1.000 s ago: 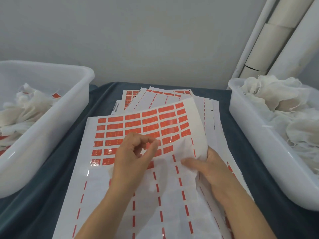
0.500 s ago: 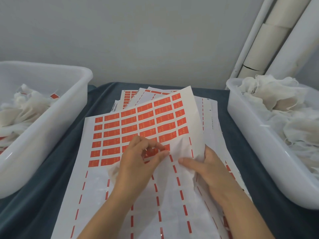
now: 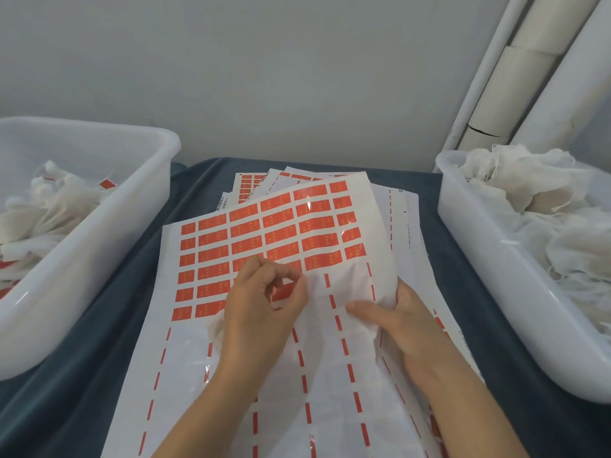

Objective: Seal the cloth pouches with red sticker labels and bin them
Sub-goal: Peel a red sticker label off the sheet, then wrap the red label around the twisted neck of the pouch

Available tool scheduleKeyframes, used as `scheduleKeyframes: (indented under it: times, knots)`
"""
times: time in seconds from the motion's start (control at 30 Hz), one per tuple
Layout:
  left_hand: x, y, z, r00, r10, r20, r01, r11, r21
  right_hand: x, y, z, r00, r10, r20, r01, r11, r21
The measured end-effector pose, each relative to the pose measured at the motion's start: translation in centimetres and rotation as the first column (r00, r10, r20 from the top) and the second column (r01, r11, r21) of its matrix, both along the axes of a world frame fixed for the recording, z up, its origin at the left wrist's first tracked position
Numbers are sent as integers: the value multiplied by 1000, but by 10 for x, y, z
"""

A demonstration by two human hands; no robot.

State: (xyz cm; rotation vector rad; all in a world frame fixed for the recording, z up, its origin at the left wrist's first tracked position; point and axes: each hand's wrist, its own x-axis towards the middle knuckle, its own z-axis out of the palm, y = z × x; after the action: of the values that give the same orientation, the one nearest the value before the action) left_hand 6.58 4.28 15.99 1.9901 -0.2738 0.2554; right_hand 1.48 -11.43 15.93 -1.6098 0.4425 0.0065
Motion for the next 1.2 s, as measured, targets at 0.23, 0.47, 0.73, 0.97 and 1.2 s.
scheduleKeyframes:
  times: [0.23, 0.47, 0.73, 0.97, 1.2]
  knots:
    - [-3, 3, 13, 982, 29, 184, -3, 990, -140, 4, 6, 1, 990, -105, 95, 117, 985, -124]
    - [-11, -2, 3, 847, -183, 499, 136, 982, 129, -1, 4, 10, 977, -60, 205, 100, 977, -189]
    - [-16, -4, -3, 821, -282, 496, 197, 956, 217, -2, 2, 9, 993, 29, 118, -37, 997, 63]
    - [-23, -2, 2, 881, -381, 282, 398, 917, -3, -4, 1, 14, 948, -82, 308, 62, 995, 76]
    - [-25, -4, 6, 865, -431, 255, 445, 896, 5, -7, 6, 11, 929, 166, 331, -175, 984, -2]
